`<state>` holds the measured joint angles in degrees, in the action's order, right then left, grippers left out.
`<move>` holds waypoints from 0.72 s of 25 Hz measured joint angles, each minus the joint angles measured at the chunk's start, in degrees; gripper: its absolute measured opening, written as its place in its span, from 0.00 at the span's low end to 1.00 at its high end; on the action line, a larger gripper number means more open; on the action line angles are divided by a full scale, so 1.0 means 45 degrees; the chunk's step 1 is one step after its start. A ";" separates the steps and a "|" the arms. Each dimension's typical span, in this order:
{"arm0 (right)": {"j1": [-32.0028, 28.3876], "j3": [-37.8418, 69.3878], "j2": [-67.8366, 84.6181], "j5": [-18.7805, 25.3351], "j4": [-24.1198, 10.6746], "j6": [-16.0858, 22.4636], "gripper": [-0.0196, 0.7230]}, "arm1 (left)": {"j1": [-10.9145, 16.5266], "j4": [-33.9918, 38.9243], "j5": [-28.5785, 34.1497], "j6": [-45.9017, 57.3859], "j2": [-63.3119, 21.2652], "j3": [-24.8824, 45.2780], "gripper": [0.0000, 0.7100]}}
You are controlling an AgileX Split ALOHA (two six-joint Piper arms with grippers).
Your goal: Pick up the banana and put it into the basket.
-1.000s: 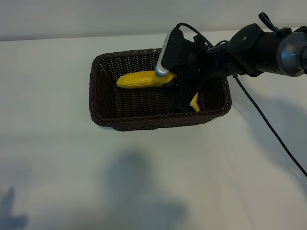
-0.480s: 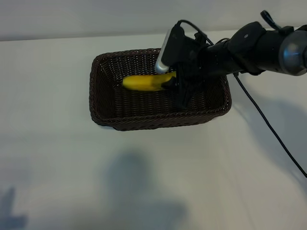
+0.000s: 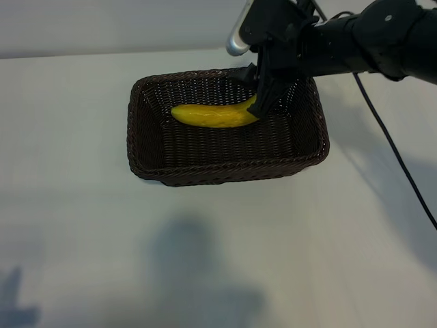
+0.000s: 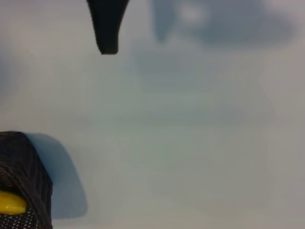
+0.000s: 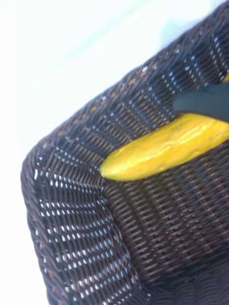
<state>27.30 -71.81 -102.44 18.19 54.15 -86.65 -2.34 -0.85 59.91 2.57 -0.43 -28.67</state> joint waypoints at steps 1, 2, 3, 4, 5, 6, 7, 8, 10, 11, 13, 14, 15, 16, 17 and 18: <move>0.0000 0.0000 0.0034 0.0000 -0.0334 0.0316 0.74 | 0.0000 0.0000 0.0000 0.0000 0.0000 0.0000 0.81; 0.0000 0.0000 0.0074 -0.0012 -0.0675 0.0640 0.74 | 0.0000 0.0000 0.0000 0.0000 0.0000 0.0000 0.81; 0.0000 0.0000 0.0088 -0.0012 -0.1025 0.0917 0.74 | 0.0000 0.0000 0.0000 0.0000 0.0000 0.0000 0.81; -0.0030 0.0000 0.0089 -0.0012 -0.1302 0.1255 0.74 | 0.0000 0.0000 0.0000 0.0000 0.0000 0.0000 0.81; -0.0058 0.0000 0.0089 0.0001 -0.1626 0.1652 0.74 | 0.0000 0.0000 0.0000 0.0000 0.0000 0.0000 0.81; -0.0159 0.0000 0.0089 0.0025 -0.1922 0.2014 0.74 | 0.0000 0.0000 0.0000 0.0000 0.0000 0.0000 0.81; -0.0302 0.0000 0.0089 0.0089 -0.2230 0.2471 0.74 | 0.0000 0.0000 0.0000 0.0000 0.0000 0.0000 0.81; -0.0497 0.0000 0.0089 0.0201 -0.2485 0.2960 0.74 | 0.0000 0.0000 0.0000 0.0000 0.0000 0.0000 0.81; -0.0957 0.0000 0.0106 0.0421 -0.3132 0.3906 0.74 | 0.0000 0.0000 0.0000 0.0000 0.0000 0.0003 0.81; -0.1232 0.0000 0.0106 0.0599 -0.3410 0.4434 0.74 | 0.0000 0.0000 0.0000 0.0000 0.0000 0.0003 0.81; -0.1746 0.0000 0.0114 0.1081 -0.4046 0.5395 0.74 | 0.0000 0.0000 0.0000 0.0000 0.0000 0.0003 0.81; -0.2025 0.0000 0.0114 0.1323 -0.4353 0.5911 0.74 | 0.0000 0.0000 0.0000 0.0000 0.0000 0.0003 0.81; -0.2299 0.0000 0.0114 0.1616 -0.4618 0.6433 0.73 | 0.0000 0.0000 0.0000 0.0000 0.0000 0.0003 0.81; -0.2524 0.0000 0.0114 0.1902 -0.4917 0.6942 0.73 | 0.0000 0.0000 0.0000 0.0000 0.0000 0.0003 0.81; -0.2794 0.0000 0.0114 0.2178 -0.5213 0.7371 0.72 | 0.0000 0.0000 0.0000 -0.0024 0.0000 0.0003 0.81; -0.3070 0.0000 0.0114 0.2396 -0.5444 0.7902 0.72 | 0.0000 0.0000 0.0000 -0.0024 0.0000 0.0003 0.81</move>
<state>13.48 -71.81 -101.93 28.98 29.65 -51.09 -2.34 -0.85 59.91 2.46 -0.43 -28.66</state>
